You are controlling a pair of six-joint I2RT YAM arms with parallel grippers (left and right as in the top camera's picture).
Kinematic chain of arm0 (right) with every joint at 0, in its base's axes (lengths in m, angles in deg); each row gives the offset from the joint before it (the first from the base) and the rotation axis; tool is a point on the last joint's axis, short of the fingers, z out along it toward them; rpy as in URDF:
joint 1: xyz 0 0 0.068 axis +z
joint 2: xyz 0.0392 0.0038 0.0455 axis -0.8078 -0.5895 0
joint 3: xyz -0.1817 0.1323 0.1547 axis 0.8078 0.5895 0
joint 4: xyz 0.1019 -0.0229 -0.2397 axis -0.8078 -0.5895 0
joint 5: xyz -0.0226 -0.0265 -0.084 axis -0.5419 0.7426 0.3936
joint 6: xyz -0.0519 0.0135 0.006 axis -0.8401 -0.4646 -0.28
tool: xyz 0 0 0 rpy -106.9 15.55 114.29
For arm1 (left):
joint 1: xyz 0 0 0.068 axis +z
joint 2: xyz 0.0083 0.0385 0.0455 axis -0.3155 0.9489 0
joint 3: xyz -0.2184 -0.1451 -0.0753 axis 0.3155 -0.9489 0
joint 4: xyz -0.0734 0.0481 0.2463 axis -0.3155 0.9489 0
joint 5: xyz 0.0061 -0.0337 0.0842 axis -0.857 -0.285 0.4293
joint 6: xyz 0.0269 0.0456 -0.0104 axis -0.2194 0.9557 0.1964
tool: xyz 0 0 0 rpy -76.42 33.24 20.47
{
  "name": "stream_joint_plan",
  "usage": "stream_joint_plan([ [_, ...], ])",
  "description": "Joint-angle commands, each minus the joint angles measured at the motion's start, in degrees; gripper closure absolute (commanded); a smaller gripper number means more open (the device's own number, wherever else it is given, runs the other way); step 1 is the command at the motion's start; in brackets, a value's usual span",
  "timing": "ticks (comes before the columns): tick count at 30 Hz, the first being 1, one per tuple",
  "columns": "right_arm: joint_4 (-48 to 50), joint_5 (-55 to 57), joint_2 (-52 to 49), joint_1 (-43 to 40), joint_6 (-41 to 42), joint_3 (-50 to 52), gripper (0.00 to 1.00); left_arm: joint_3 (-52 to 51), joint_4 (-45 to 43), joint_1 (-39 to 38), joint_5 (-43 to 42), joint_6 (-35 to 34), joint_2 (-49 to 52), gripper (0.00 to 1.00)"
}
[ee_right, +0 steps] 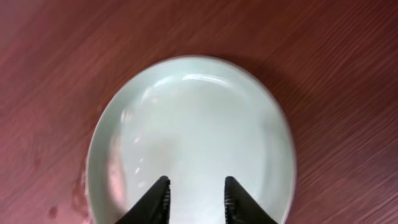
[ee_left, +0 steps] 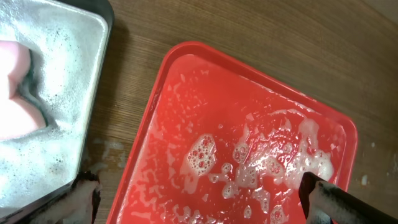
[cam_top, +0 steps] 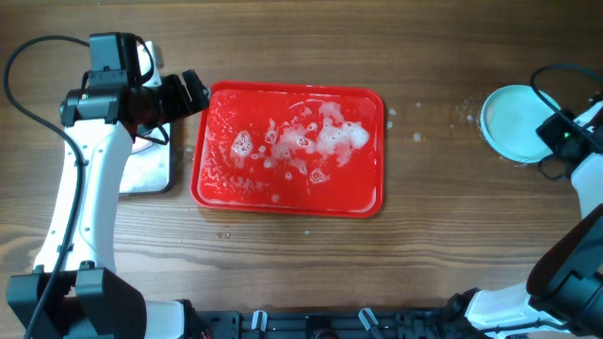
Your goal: Clean dirty plates on tray and stack at the side
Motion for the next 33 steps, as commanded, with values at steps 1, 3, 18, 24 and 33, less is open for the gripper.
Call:
stream_joint_plan([
  [1,-2.84,-5.38,1.36,3.74,0.0,-1.09,0.66,0.66,0.0,-0.11,-0.87,-0.09,-0.15,0.0],
  [3,-5.14,-5.35,5.18,6.05,-0.26,-1.09,0.52,0.66,0.0,-0.11,-0.87,-0.09,-0.15,0.0],
  [18,-35.45,-8.74,71.73,8.63,-11.45,-1.07,0.0,0.66,0.0,-0.11,-0.87,-0.09,-0.15,0.0],
  [24,-32.0,-13.57,72.13,8.85,-22.71,5.38,0.0,0.66,-0.02,-0.11,-0.87,-0.09,-0.15,0.0],
  [33,3.45,6.75,87.97,31.63,-13.86,46.05,0.0,0.66,-0.02,-0.11,-0.87,-0.09,-0.15,0.0],
])
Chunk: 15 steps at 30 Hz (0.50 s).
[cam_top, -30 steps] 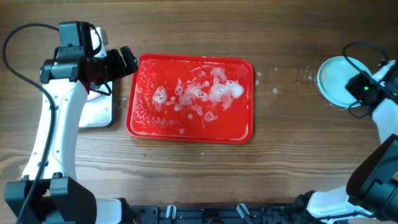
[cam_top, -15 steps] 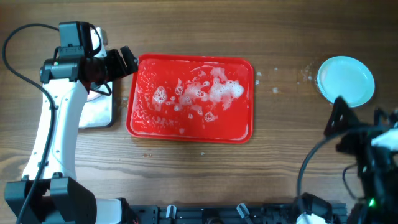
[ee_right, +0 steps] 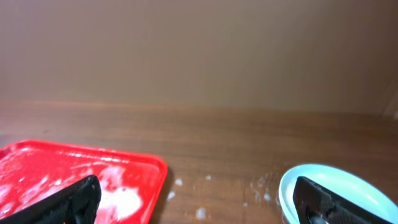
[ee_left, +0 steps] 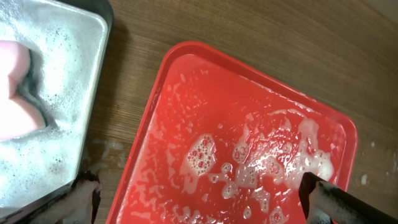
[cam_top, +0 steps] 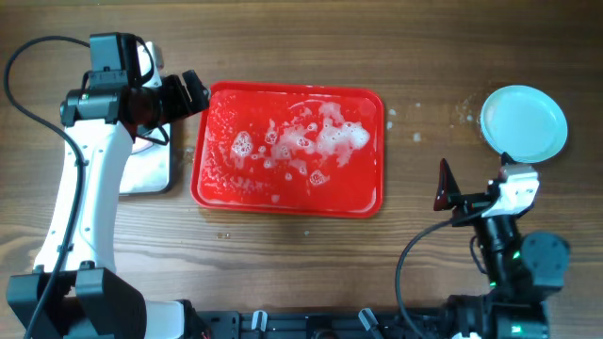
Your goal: Clean dirty plates on tray and stack at the side
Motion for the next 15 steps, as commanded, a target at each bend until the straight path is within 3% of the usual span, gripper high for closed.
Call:
stream_joint_plan([
  [1,2.47,6.05,8.94,1.51,2.58,9.75,0.0,0.63,-0.04,-0.11,-0.81,-0.09,-0.15,0.0],
  [4,4.13,5.66,13.92,1.53,2.49,15.67,0.0,0.63,-0.04,-0.11,-0.81,-0.09,-0.15,0.0],
  [15,8.37,5.46,13.77,1.51,1.2,17.38,0.0,0.63,-0.02,-0.11,-0.79,-0.09,-0.15,0.0],
])
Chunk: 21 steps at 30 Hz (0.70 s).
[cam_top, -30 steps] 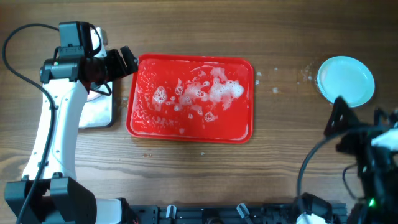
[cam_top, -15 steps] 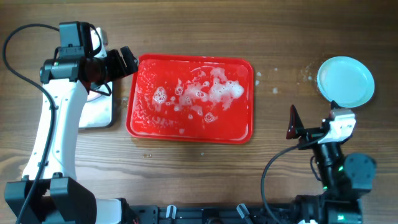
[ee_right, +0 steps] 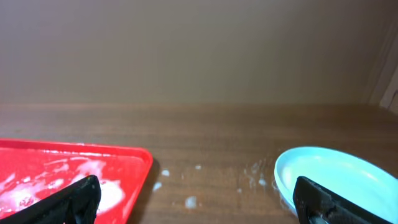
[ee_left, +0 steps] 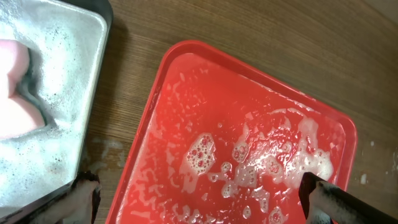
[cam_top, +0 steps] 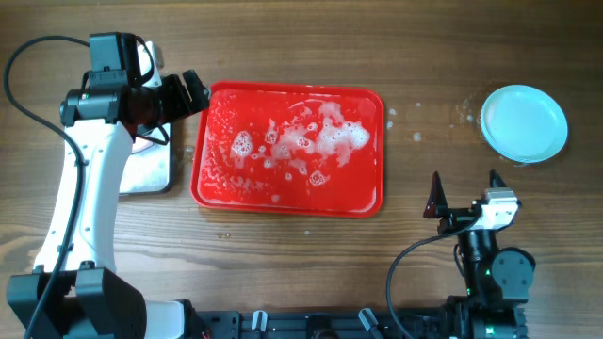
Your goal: Clean dirty plates on tray and stack at the side
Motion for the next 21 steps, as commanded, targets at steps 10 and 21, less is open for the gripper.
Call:
stream_joint_plan([
  [10,0.57,0.85,0.57,0.28,0.02,1.18,0.0,0.63,-0.17,-0.11,-0.68,-0.09,-0.15,0.0],
  [21,0.57,0.83,0.57,0.28,0.0,1.18,0.0,-5.53,-11.1,-1.22,5.31,1.01,-10.43,0.0],
])
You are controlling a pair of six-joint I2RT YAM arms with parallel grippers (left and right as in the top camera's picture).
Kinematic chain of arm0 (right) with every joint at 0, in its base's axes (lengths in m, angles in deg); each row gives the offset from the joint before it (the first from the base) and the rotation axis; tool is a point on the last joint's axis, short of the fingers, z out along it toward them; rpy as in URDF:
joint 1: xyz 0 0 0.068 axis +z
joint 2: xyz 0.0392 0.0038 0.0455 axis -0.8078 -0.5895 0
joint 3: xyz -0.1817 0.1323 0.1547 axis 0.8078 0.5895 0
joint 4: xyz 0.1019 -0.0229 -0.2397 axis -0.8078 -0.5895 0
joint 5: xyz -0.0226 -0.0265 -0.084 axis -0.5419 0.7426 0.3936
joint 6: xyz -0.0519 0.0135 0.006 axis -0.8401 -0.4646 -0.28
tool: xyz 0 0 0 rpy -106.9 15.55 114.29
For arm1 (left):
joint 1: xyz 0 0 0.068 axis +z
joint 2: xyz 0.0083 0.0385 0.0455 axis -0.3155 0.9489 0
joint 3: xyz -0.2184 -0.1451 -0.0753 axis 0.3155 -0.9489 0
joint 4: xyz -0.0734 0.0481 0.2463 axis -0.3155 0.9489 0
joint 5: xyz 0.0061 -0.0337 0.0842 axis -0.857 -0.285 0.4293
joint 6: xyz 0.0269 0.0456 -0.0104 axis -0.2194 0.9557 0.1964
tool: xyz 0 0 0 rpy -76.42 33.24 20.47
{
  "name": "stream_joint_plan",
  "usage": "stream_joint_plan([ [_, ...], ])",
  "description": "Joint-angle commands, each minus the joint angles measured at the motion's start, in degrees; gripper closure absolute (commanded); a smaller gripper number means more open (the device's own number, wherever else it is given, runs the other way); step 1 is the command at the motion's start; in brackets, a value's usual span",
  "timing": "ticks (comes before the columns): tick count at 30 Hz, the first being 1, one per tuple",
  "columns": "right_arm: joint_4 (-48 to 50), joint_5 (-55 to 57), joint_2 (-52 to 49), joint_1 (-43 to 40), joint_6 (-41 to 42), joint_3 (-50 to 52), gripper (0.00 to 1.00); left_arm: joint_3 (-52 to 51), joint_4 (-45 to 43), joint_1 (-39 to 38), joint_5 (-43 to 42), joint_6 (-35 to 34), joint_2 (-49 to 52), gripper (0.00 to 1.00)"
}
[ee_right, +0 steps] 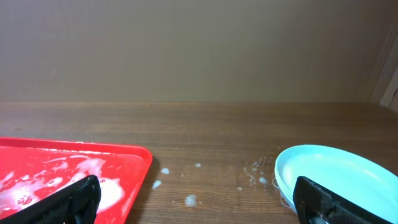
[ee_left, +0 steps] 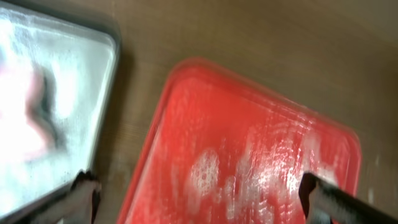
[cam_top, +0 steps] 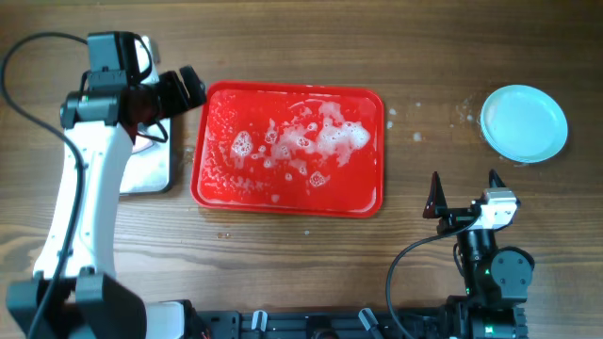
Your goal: Clean dirty plates on tray and stack at the side
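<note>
The red tray (cam_top: 212, 184) lies mid-table, streaked with soap foam (cam_top: 320, 139) and holding no plate. A pale blue plate (cam_top: 524, 123) rests on the wood at the far right. My left gripper (cam_top: 179, 89) hangs open over the tray's left edge; its wrist view is blurred, with the tray (ee_left: 186, 99) below. My right gripper (cam_top: 464, 193) stands open and empty near the front right. Its wrist view looks level across the table at the plate (ee_right: 336, 177) and the tray (ee_right: 124, 158).
A metal pan (cam_top: 146, 169) of sudsy water sits left of the tray under the left arm, with a pink sponge (ee_left: 22, 118) in it. Foam specks (cam_top: 419, 137) dot the wood between tray and plate.
The left wrist view has gone blurred and shifted slightly, so the left arm is moving. The right arm, plate and tray are unchanged.
First my right gripper hovered, fingers close together, right over the pale blue plate at the far right. Then it was off the plate, open, at the front right, and settled there facing across the table. My left gripper stayed open over the tray's left edge until now.
</note>
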Motion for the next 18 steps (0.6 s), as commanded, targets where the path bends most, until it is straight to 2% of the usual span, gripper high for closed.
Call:
stream_joint_plan([
  [1,0.28,0.83,0.57,0.28,0.02,0.59,0.0,-9.18,-11.3,-1.25,3.39,0.92,-14.97,0.0],
  [5,0.31,0.85,0.57,0.28,0.02,0.59,0.0,-26.58,-22.71,-0.63,6.49,0.94,-33.92,0.0],
  [7,0.31,0.83,0.57,0.28,0.02,0.59,0.0,-40.87,-29.18,0.13,6.49,0.94,-50.36,0.0],
  [10,0.31,0.83,0.57,0.28,0.0,0.59,0.0,-54.01,-33.18,0.31,6.91,0.94,-65.64,0.0],
  [15,0.28,0.83,0.57,0.28,0.02,0.59,0.0,-69.68,-43.06,0.15,5.92,0.46,-79.6,0.0],
  [18,0.31,0.83,0.57,0.28,0.02,0.59,0.0,-74.18,-44.72,-0.5,6.08,0.5,-84.72,0.0],
])
